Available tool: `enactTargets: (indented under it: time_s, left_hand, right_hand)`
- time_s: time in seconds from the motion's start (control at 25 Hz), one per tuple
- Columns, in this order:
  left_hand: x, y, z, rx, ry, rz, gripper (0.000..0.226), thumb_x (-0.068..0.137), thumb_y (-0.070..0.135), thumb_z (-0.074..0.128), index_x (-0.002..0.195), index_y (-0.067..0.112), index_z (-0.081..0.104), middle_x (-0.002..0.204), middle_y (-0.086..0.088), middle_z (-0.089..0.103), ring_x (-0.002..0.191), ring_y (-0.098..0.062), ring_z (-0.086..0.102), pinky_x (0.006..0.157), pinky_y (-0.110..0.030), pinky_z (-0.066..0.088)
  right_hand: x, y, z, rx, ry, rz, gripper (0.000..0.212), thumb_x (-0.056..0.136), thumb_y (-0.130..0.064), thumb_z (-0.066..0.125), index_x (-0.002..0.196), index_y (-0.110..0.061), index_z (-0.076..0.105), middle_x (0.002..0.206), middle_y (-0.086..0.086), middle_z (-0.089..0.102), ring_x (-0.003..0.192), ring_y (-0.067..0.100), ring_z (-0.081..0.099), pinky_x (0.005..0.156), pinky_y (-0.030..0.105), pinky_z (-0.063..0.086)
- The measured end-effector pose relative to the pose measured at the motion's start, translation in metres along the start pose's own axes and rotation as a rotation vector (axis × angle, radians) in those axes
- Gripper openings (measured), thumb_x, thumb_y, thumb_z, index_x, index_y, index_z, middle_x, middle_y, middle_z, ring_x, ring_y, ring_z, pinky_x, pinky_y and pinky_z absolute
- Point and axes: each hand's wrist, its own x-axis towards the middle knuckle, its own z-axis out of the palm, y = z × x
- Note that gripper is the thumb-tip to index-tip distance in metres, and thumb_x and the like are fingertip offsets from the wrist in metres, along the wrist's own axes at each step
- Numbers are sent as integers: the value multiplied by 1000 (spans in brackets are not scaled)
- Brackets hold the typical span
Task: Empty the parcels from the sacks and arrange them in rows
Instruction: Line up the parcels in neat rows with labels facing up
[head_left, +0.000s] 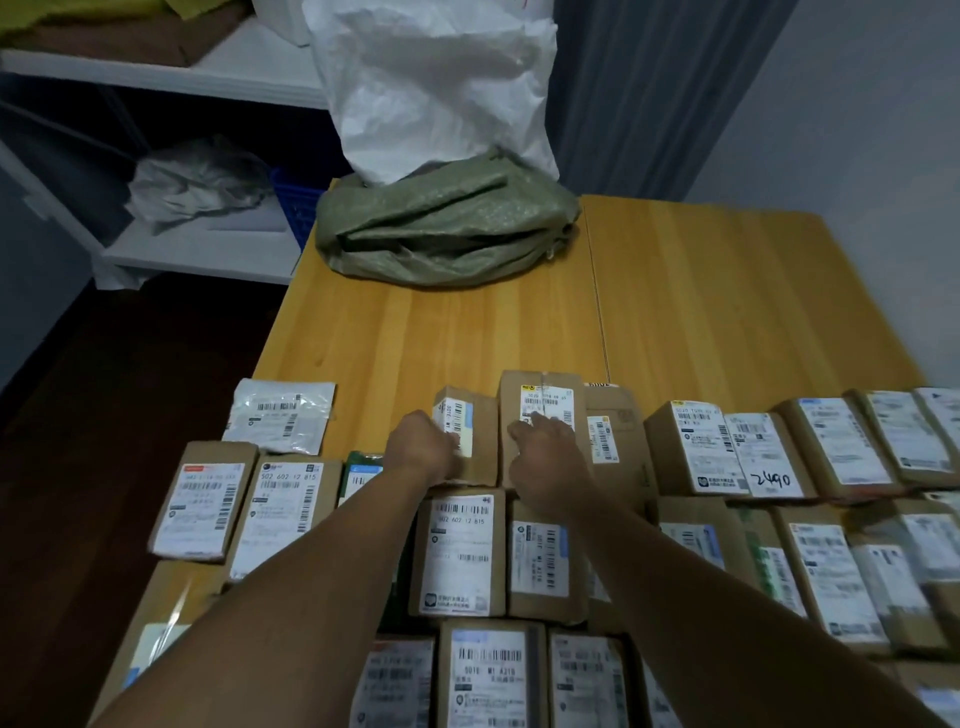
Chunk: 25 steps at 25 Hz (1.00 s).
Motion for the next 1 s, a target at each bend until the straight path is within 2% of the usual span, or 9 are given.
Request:
enactTargets:
  time_s: [0.08, 0.16, 0.32, 0.48, 0.64, 0.76, 0.88, 1.0]
  left_hand:
    - [1, 3, 4, 72, -1, 33, 27, 93, 20, 64, 115, 5, 62, 117, -15, 68, 106, -33, 63, 82, -35, 51]
    - [1, 7, 7, 146, -2, 48, 22, 96, 18, 57, 112, 3, 61, 116, -18, 67, 105, -35, 63, 74, -34, 47]
    - [-2, 8, 10, 246, 3, 55, 22, 100, 22, 52, 111, 3, 58, 115, -18, 66, 105, -35, 63, 73, -35, 45]
    - [-3, 7, 15, 320, 15, 92, 22, 94, 13, 55, 115, 7, 57, 115, -14, 65, 105, -32, 63, 72, -32, 42]
    - [-2, 7, 23, 448, -42, 116, 7, 93, 11, 52, 99, 11, 54, 111, -12, 66, 99, -29, 62, 73, -33, 46]
    - [-3, 9, 25, 580, -20, 218, 20, 93, 10, 48, 110, 8, 58, 118, -14, 64, 110, -31, 57, 84, -35, 45]
    - [-5, 9, 29, 728, -154, 355, 30, 94, 9, 46, 120, 8, 61, 123, -16, 59, 114, -31, 54, 95, -36, 43]
    - [-2, 4, 33, 790, -262, 410, 32, 94, 11, 47, 122, 9, 62, 127, -17, 51, 114, -32, 53, 98, -38, 44]
  right_hand:
    - [0, 4, 0, -125, -96, 15, 47, 89, -12, 42, 135, -14, 50, 157, 14, 31, 148, 41, 21, 117, 57, 25]
    - [3, 9, -1, -120, -137, 21, 52, 92, -11, 44, 144, -18, 44, 166, 10, 15, 152, 38, 9, 117, 61, 22]
    - [4, 12, 2, -135, -148, -22, 57, 91, -10, 45, 148, -19, 42, 166, 11, 15, 152, 38, 11, 117, 59, 24]
    - [1, 14, 4, -157, -131, -29, 56, 93, -14, 47, 149, -22, 41, 167, 7, 13, 153, 35, 9, 118, 57, 24]
    - [3, 18, 3, -173, -125, -49, 56, 95, -16, 47, 149, -24, 40, 167, 6, 13, 153, 35, 8, 118, 58, 25]
    - [5, 22, 1, -157, -159, -54, 56, 95, -12, 46, 149, -25, 41, 167, 6, 11, 153, 35, 7, 118, 59, 24]
    - [5, 23, -1, -175, -172, -64, 57, 94, -10, 47, 149, -24, 40, 168, 6, 10, 153, 36, 6, 117, 61, 23]
    - [5, 23, -1, -193, -187, -65, 61, 95, -10, 49, 152, -28, 35, 168, 3, 6, 154, 33, 3, 116, 66, 20]
